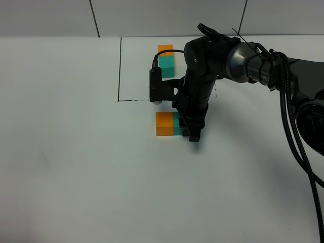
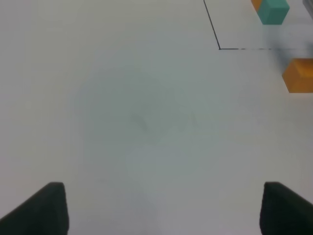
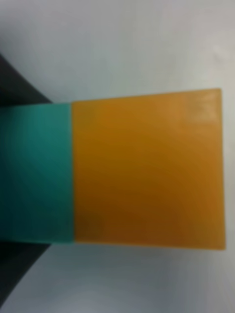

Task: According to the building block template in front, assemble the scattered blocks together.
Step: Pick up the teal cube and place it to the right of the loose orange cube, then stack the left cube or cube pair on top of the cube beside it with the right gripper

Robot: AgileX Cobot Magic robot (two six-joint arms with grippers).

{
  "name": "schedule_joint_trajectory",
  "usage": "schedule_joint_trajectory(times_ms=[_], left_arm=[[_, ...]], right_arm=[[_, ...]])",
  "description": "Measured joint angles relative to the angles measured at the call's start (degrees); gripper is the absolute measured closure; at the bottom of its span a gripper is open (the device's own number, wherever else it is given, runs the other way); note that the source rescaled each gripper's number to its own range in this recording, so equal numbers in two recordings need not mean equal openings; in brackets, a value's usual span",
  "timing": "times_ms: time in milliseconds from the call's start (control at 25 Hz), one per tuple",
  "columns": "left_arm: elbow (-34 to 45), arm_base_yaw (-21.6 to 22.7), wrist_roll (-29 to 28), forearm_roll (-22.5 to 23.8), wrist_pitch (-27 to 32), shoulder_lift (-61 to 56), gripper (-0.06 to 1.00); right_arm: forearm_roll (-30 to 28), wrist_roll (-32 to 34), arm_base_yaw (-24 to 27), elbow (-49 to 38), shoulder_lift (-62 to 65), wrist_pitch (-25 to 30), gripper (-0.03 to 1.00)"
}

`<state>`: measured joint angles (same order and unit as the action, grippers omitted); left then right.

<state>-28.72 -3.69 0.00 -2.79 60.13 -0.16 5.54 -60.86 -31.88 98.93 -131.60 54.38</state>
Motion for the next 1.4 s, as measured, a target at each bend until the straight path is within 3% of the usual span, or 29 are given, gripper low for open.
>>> schedule_joint_trajectory(times_ms=[120,360,520,720,840,1080,1400], left_arm=[[0.0,0.0,0.0,0.0,0.0,0.0,0.16],[0.0,0.0,0.0,0.0,0.0,0.0,0.16],[0.0,0.0,0.0,0.0,0.0,0.0,0.16],[0.0,0.0,0.0,0.0,0.0,0.0,0.16],[0.0,0.0,0.0,0.0,0.0,0.0,0.16],[0.0,0.0,0.0,0.0,0.0,0.0,0.16],[0.0,0.0,0.0,0.0,0.0,0.0,0.16]], right_arm=[[0.22,0.13,0.0,0.0,-0.35,-0.13,0.85],[0.25,2.61,-0.26,-0.05,0.32,-0.25,0.38],[0.18,7.75,0.75,-0.05,4.31,1.85,0.19],[3.13,19.41,6.29,-1.03,10.81,9.21,0.15],[6.98,22.69,10.76,-4.82,16.09,9.2,0.15],[12.4,25.68,17.14,-21.02,30.83,0.69,0.18],[12.6,31.19,18.55,-44.73,42.93,-14.07,0.21]])
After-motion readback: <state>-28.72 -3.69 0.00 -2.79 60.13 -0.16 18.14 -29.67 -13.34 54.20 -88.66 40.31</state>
